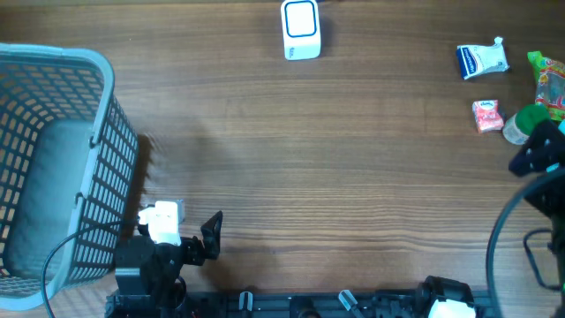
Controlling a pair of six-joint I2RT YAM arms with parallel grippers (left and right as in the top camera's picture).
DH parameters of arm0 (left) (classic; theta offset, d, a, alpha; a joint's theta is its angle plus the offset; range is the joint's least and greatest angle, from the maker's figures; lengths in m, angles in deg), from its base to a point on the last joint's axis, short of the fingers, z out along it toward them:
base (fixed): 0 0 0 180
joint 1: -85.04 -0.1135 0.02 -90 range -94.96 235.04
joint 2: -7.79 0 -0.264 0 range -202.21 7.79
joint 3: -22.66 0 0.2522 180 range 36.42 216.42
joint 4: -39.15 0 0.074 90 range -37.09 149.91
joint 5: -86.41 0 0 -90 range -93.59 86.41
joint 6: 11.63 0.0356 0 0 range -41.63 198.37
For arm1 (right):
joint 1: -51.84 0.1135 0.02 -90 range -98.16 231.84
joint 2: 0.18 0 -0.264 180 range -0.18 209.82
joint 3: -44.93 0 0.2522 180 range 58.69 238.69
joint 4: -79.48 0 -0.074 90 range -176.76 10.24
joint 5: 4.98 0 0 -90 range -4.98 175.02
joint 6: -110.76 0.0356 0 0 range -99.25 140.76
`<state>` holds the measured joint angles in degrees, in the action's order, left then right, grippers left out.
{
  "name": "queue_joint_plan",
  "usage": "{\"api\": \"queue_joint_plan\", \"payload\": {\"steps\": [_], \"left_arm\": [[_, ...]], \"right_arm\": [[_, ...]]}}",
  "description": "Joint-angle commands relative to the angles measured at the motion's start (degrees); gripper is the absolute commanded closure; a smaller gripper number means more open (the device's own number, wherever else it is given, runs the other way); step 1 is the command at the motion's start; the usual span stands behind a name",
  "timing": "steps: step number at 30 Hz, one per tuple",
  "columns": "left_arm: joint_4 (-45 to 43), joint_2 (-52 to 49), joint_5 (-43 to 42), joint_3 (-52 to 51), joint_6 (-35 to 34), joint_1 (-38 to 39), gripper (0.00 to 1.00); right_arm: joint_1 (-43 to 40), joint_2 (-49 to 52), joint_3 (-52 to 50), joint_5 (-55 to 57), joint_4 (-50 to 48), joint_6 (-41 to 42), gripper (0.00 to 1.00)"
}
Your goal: Scan the item barcode
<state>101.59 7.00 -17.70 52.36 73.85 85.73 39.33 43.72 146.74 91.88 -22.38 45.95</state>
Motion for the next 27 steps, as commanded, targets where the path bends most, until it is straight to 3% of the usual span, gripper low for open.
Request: {"api": "queue_joint_plan", "payload": {"steps": [1, 7, 12, 15, 27], "left_arm": [[-0.2, 0.4, -0.9, 0.0, 1.1, -0.1, 0.0], [-0.2, 0.4, -0.9, 0.0, 1.1, -0.1, 0.0], [-0.2, 0.4, -0.9, 0.0, 1.1, -0.1, 0.0], [-0.2, 0.4, -0.9, 0.0, 1.1, -0.1, 0.0], [-0.2, 0.4, -0.9, 0.0, 1.1, -0.1, 0.0]], "right_arm": [[0.3, -8.3, -5.3, 0.0, -5.6, 1.6, 0.0], [6.1, -31.1, -35.5, -0.5, -28.0, 6.5, 0.0], [8.7, -43.7, -61.2, -1.7, -50.9, 13.2, 0.0], [8.9, -43.6, -70.4, -5.5, -61.6, 14.0, 0.0], [8.9, -43.7, -86.2, -5.0, -69.4, 12.3, 0.0]]}}
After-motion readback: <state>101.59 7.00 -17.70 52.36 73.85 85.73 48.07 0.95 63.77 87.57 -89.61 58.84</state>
